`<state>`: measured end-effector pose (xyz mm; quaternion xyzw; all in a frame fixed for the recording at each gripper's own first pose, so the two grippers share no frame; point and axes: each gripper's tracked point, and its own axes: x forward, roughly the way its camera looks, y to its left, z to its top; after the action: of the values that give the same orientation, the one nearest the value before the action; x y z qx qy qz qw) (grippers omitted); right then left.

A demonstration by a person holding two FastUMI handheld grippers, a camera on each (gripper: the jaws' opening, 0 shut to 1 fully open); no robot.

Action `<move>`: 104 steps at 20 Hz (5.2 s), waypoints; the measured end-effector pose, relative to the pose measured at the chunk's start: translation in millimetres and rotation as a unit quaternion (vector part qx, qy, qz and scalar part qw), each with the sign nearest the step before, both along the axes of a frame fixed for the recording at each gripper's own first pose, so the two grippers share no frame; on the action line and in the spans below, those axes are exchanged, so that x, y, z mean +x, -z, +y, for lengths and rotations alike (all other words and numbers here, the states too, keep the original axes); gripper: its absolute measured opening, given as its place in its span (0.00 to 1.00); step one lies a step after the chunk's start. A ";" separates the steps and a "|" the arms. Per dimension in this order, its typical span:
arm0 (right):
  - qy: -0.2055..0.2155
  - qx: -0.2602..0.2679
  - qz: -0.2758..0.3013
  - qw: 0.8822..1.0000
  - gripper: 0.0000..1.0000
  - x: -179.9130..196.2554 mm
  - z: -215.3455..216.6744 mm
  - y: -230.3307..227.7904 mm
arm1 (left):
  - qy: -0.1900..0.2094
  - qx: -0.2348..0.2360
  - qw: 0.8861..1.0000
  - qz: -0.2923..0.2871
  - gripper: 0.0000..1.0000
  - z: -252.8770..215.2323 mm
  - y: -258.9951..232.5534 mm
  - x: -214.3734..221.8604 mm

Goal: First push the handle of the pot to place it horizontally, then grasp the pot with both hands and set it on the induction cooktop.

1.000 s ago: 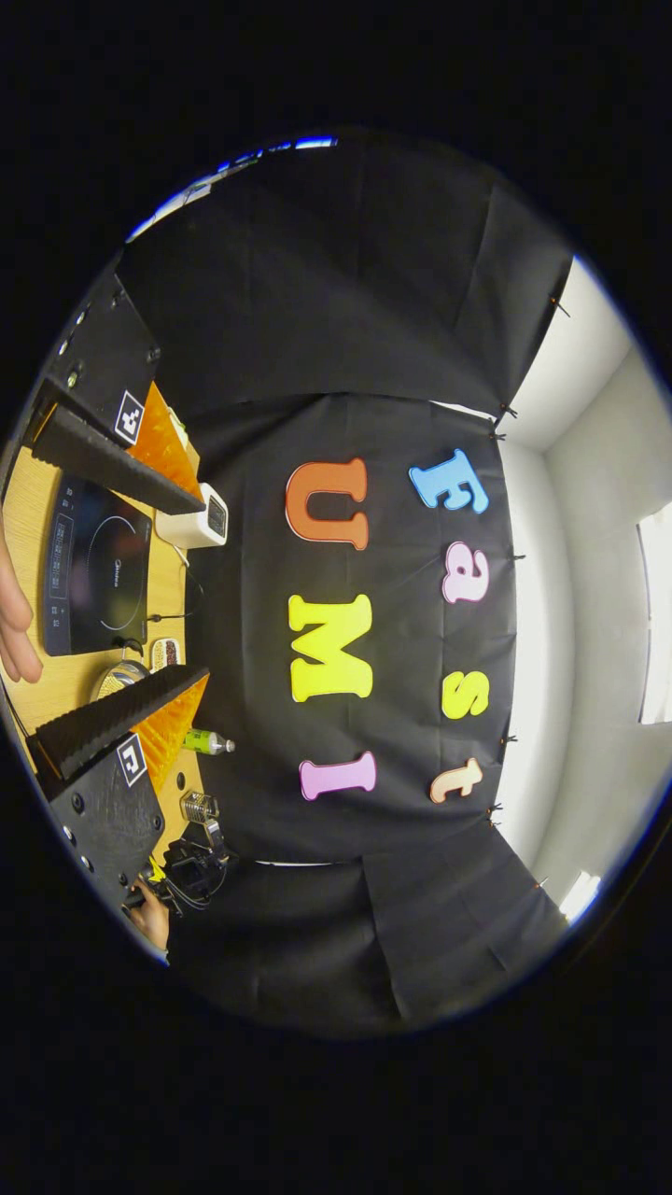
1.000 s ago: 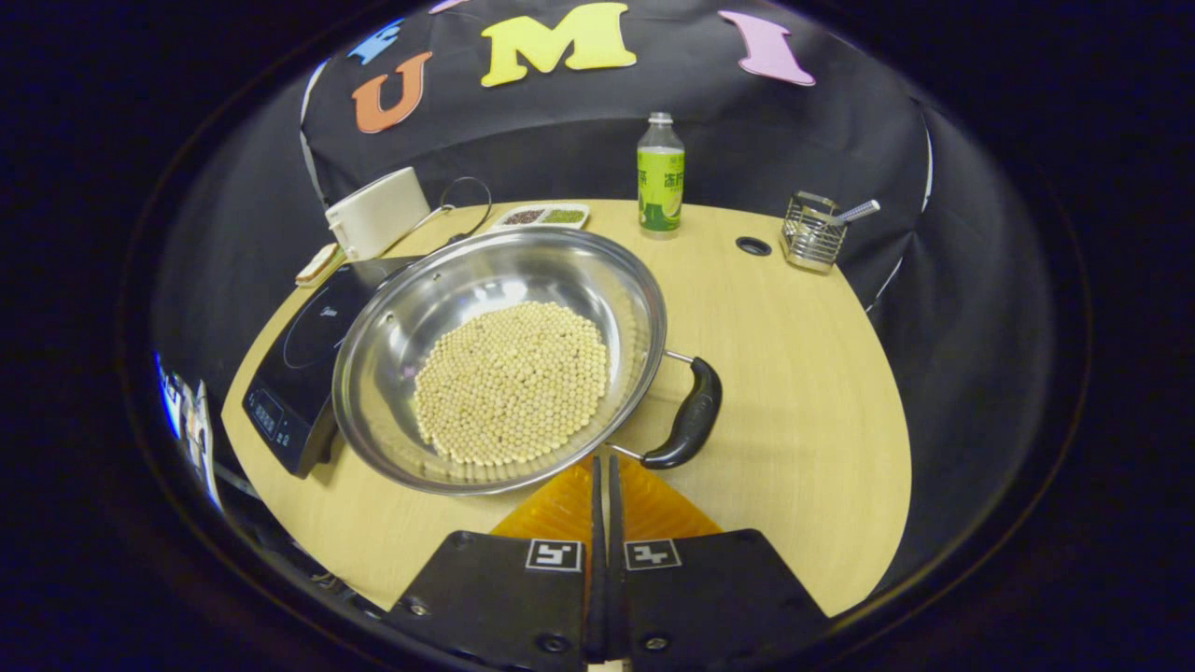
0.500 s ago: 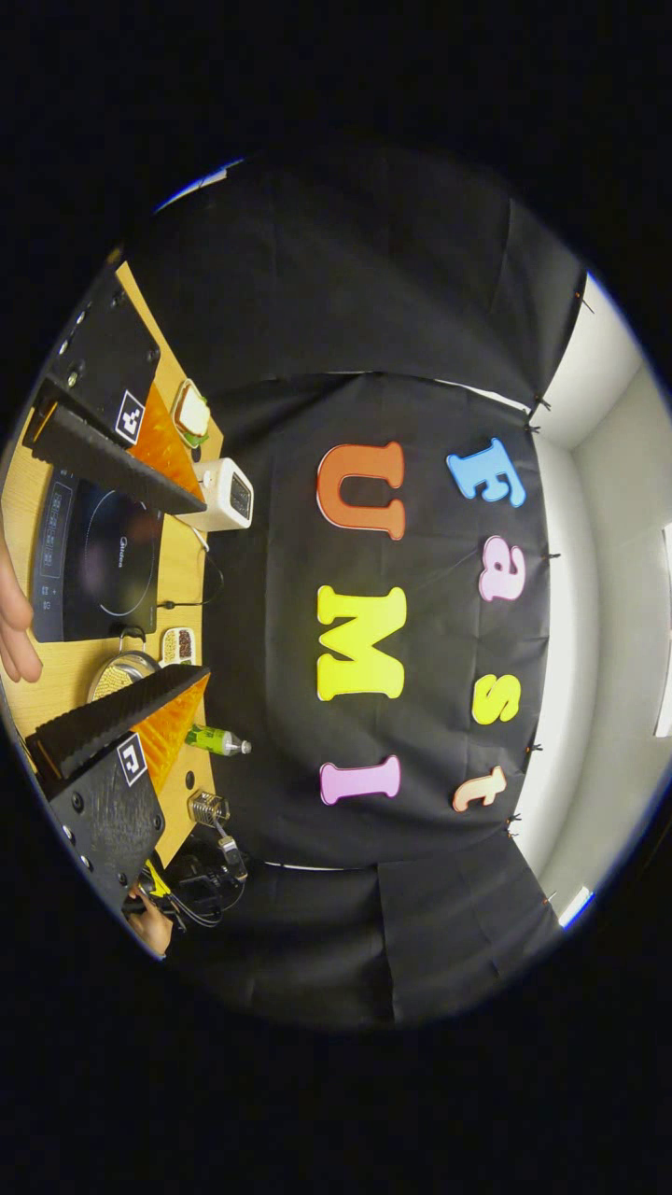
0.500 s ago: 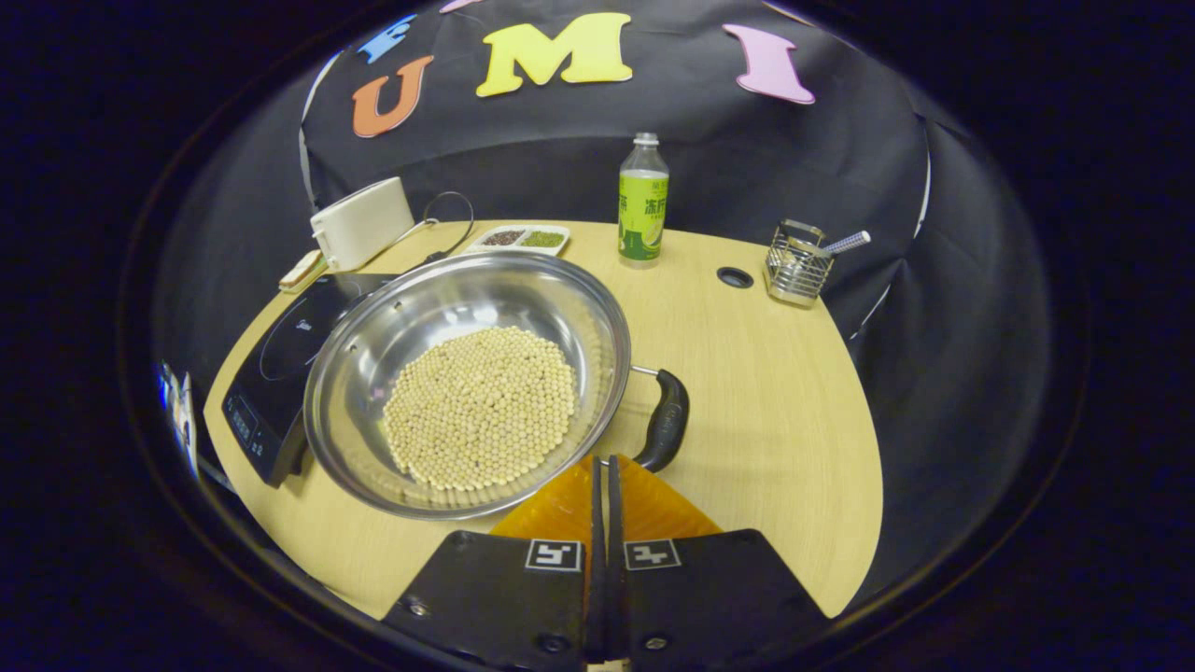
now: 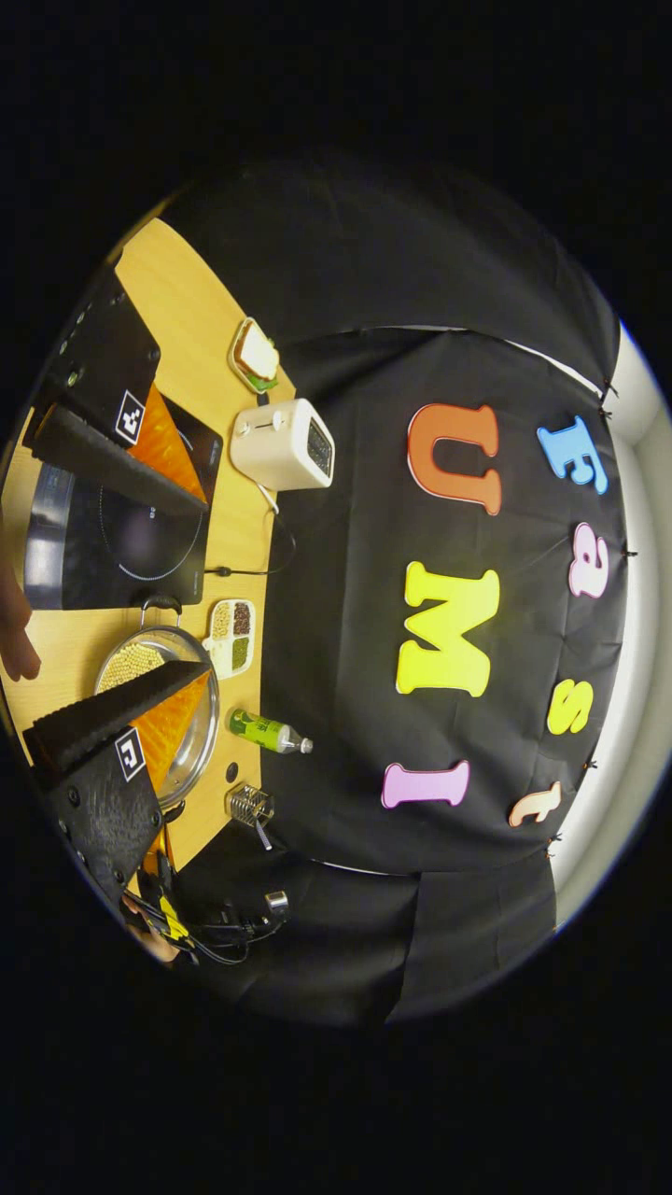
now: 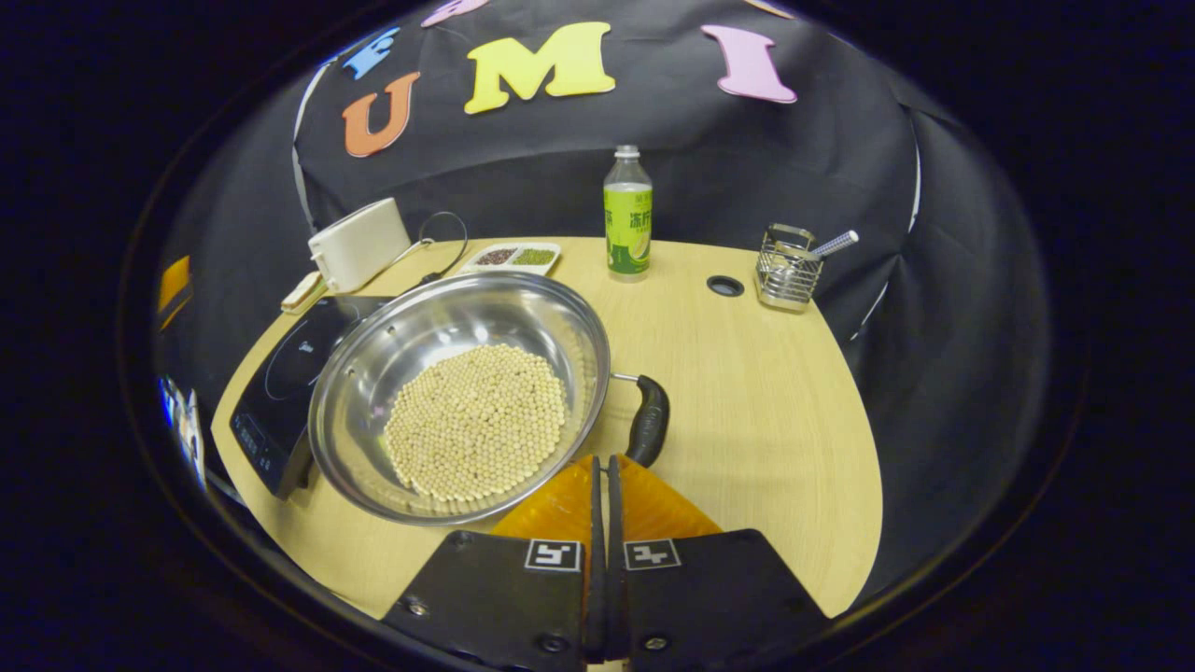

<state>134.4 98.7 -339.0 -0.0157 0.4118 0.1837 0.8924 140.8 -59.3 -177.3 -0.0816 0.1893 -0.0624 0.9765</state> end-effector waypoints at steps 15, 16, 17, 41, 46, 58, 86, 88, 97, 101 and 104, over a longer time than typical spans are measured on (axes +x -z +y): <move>0.072 0.057 -0.027 0.995 0.84 41.4 -20.1 -30.9 | 0.065 -0.015 0.984 0.163 0.95 -62.5 123.2 79.8; 0.070 0.066 -0.024 0.995 0.84 44.3 -13.9 -27.2 | 0.067 -0.012 0.981 0.180 0.96 -63.1 134.8 83.4; 0.067 0.065 -0.017 0.995 0.85 47.4 -10.5 -21.0 | 0.066 -0.007 0.979 0.194 0.96 -63.2 145.5 88.5; 0.057 0.064 0.119 0.989 0.63 74.7 12.6 36.4 | 0.089 0.003 0.943 0.322 0.60 -69.0 199.9 101.3; 0.060 0.071 0.120 0.988 0.57 75.8 5.7 35.3 | 0.112 -0.006 0.940 0.321 0.55 -74.4 198.5 97.5; 0.079 0.043 0.098 0.991 0.55 37.0 -14.8 -37.0 | 0.128 -0.027 0.945 0.299 0.52 -77.4 145.7 67.6; -0.025 0.068 0.072 0.995 0.55 16.9 253.0 -119.7 | 0.023 -0.045 0.972 0.229 0.52 206.0 81.6 67.5; -0.030 0.066 0.079 0.994 0.55 20.4 269.5 -107.2 | 0.014 -0.048 0.969 0.241 0.52 217.7 96.2 72.0; -0.020 0.066 0.086 0.994 0.56 30.9 317.0 -36.0 | -0.002 -0.028 0.963 0.270 0.52 246.0 181.7 102.3; -0.016 0.074 0.060 0.995 0.55 31.1 318.2 -33.1 | 0.003 -0.013 0.967 0.254 0.53 249.2 175.9 92.6; -0.022 0.085 0.050 0.995 0.57 30.5 319.2 -32.0 | 0.003 -0.013 0.970 0.244 0.53 248.4 177.4 93.3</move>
<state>164.9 418.0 -307.1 0.0602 0.4381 0.2376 0.8649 234.1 189.1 -354.7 -0.1067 0.4213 -0.0455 0.8995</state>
